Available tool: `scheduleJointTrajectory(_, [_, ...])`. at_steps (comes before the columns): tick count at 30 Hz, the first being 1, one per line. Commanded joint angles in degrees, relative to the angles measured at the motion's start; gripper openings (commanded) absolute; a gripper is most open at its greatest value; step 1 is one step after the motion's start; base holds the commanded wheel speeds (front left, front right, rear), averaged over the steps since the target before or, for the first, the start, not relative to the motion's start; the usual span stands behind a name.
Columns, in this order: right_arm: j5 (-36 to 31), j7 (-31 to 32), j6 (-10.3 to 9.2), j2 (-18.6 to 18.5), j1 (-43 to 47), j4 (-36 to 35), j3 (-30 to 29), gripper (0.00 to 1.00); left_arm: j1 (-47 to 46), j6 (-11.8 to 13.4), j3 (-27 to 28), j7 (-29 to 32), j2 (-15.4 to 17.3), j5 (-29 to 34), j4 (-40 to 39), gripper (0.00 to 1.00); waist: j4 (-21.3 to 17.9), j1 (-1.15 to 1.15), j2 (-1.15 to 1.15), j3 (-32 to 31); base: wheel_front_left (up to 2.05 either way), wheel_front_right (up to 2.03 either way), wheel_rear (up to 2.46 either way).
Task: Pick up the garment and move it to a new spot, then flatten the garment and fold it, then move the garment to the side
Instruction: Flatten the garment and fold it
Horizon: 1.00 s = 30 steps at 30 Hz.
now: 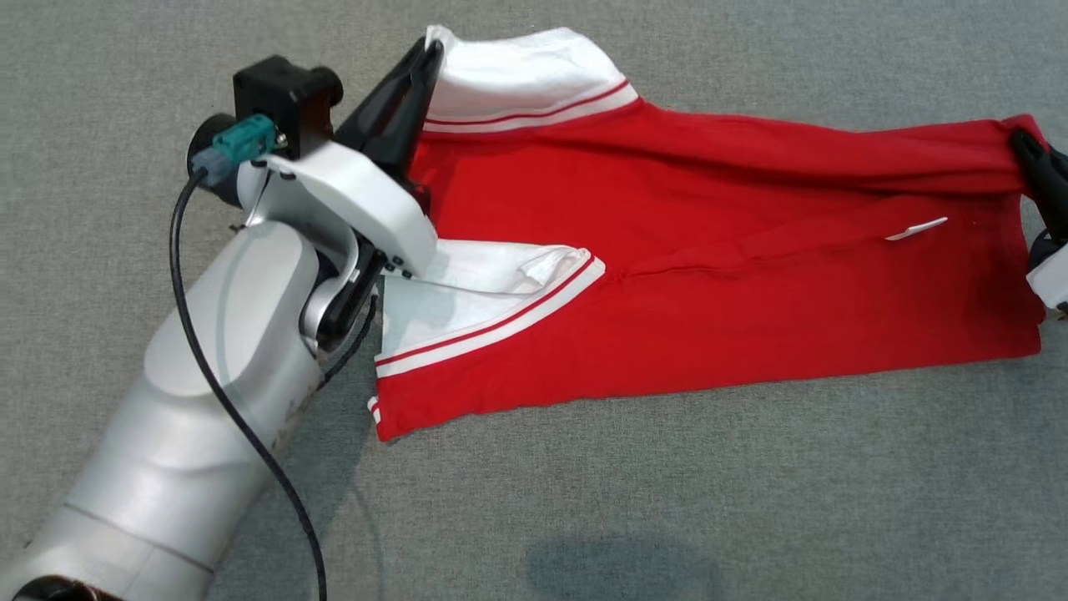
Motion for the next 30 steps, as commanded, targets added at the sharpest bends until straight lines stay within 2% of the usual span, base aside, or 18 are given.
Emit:
scheduleJointTrajectory(1, [1.11,-1.25,-0.15,-2.34,2.75,-0.99,0.41,0.0,1.49,1.48,1.61,0.96,3.03,-0.51,-4.35,0.0,0.5,0.0,0.0,-0.51,0.0,0.0,0.0])
scheduleJointTrajectory(10, [3.62,-2.58,-0.15,-5.07,7.72,-2.87,2.29,0.0,15.61,8.27,2.97,6.07,9.64,-2.91,-24.03,0.0,1.03,0.0,0.0,-2.51,0.0,0.0,0.0])
scheduleJointTrajectory(17, [4.62,-3.59,-0.15,-5.69,10.32,-2.44,2.97,0.0,25.99,13.68,2.94,8.54,12.0,-4.45,-36.67,0.0,1.14,0.0,0.0,-4.08,0.0,0.0,0.0])
scheduleJointTrajectory(25, [5.19,-4.41,-0.15,-5.54,11.84,-0.2,3.26,0.0,32.45,16.56,2.21,9.12,12.34,-5.53,-41.18,0.0,2.22,0.0,0.0,-4.38,0.0,0.0,0.0])
scheduleJointTrajectory(30, [5.77,-4.5,-0.15,-5.85,13.52,0.68,3.75,0.0,34.46,16.83,0.88,8.88,11.47,-5.77,-40.12,0.0,3.12,0.0,0.0,-4.37,0.0,0.0,0.0])
